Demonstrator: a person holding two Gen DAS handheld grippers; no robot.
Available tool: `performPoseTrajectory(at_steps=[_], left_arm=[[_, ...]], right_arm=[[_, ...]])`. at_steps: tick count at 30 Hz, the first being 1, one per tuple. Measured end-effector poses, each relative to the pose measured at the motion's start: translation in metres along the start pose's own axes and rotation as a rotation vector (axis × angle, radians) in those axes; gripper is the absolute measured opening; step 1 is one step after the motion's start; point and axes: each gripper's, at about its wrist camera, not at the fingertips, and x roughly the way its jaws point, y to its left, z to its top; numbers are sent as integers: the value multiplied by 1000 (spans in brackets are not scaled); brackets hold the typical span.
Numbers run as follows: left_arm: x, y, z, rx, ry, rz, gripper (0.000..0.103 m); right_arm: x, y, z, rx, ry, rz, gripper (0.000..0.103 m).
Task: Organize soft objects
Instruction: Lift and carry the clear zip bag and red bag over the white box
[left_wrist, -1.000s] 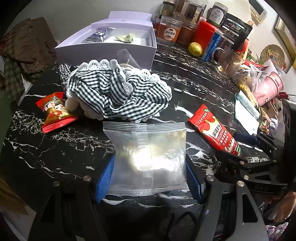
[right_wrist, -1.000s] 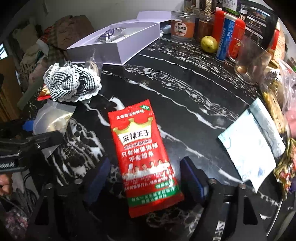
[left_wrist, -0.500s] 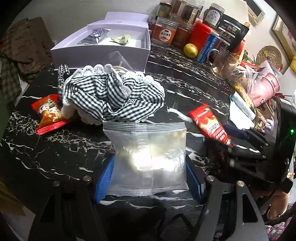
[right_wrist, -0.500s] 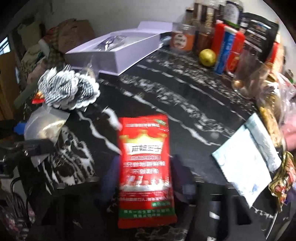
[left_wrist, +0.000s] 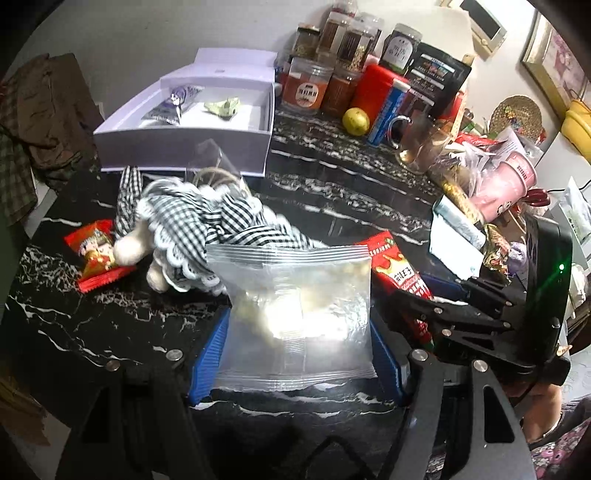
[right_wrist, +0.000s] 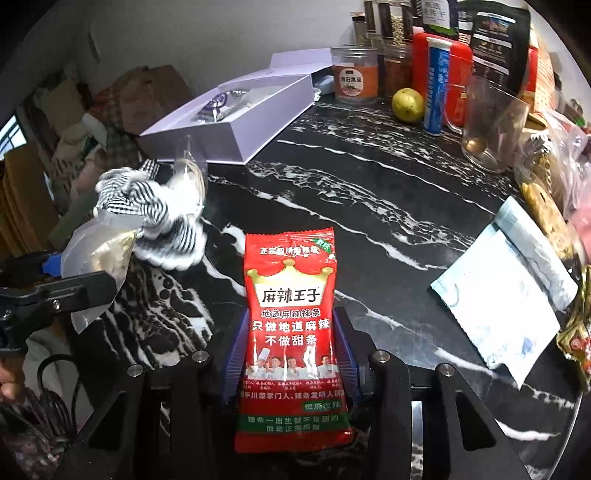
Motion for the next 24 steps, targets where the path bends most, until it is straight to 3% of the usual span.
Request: performPoseTrajectory(at_steps=[9,16,24], left_arm=[[-13,-4,12,10,-61,-23,70],[-35,-13,27,60,-166,-7,70],[-48,-18,53,100,-233,-1,70]], right_arm=[[-15,-1,8,25,-40,43,44],[-22,-2,19,29,-69,56,44],[-36,2,43,-3,-120,56,44]])
